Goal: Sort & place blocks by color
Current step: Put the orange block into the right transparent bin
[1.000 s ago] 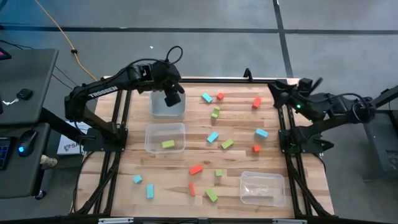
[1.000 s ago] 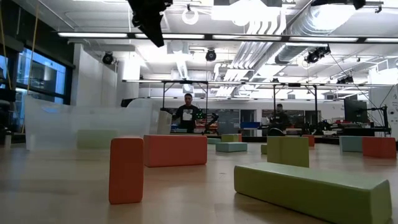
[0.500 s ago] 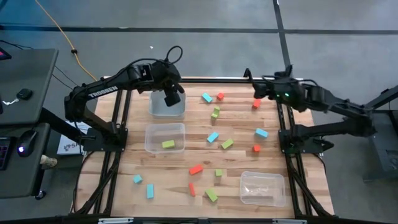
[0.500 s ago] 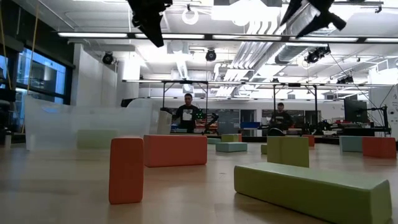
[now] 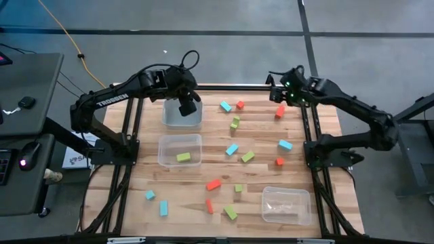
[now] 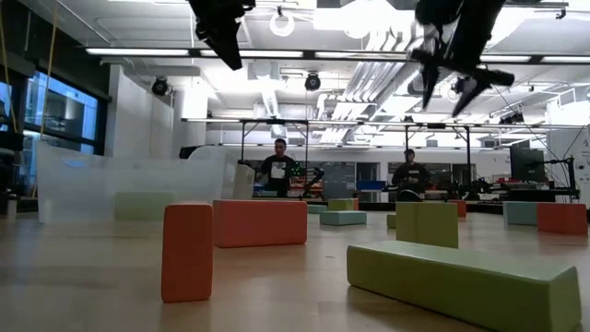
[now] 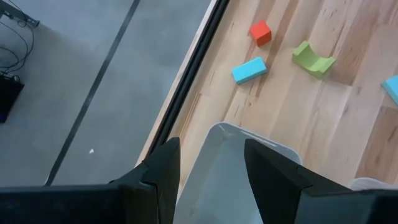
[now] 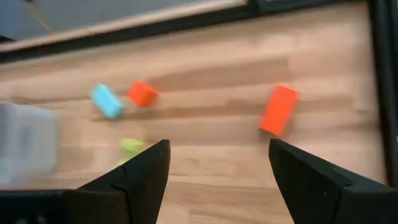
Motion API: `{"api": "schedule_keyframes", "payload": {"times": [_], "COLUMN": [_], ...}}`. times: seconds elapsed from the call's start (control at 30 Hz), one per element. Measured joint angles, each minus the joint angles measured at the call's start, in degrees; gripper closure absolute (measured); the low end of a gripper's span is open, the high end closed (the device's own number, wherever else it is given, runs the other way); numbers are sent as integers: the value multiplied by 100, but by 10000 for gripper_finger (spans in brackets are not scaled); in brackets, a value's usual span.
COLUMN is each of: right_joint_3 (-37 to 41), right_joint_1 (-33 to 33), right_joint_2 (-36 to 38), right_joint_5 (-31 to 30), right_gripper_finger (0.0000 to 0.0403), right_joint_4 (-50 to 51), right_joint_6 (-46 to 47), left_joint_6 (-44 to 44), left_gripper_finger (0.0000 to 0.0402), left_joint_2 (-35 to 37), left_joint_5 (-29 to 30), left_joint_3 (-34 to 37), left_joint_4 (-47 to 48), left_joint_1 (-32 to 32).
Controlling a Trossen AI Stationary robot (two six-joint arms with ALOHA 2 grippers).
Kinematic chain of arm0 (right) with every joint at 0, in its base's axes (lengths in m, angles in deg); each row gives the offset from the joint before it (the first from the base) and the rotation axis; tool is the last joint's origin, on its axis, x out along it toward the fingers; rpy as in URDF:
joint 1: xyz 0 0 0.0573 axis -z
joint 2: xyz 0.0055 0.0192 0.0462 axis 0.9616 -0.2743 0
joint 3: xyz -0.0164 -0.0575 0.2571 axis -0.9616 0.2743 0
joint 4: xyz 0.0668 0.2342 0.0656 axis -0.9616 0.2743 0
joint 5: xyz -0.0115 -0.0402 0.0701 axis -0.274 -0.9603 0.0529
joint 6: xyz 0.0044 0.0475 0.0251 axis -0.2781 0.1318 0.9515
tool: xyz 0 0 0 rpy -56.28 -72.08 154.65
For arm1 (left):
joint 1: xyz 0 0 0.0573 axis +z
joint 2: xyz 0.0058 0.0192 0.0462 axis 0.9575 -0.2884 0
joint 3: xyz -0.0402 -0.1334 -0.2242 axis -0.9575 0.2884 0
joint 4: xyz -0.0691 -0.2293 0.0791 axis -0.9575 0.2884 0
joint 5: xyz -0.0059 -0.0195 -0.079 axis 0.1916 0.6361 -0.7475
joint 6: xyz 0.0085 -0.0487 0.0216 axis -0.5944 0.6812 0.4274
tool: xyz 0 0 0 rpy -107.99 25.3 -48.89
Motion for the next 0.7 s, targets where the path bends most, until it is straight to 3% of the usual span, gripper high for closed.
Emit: {"api": "schedule_keyframes", "payload": {"times": [0.4, 0.7], "right_joint_3": [2, 4], "right_joint_1": [1212, 1380], "right_joint_2": [-1149, -1988], "right_joint_5": [887, 720], "right_gripper_finger": [139, 139], "right_joint_4": [293, 727], "right_joint_6": [-237, 318], "left_joint_6": [0, -2], "left_gripper_finger": [249, 249], "left_joint_2": [-2, -7], "left_joint_5": [0, 0], "left_joint_3": [0, 0], "left_joint_4": [33, 33], "left_joint_1": [0, 0]}}
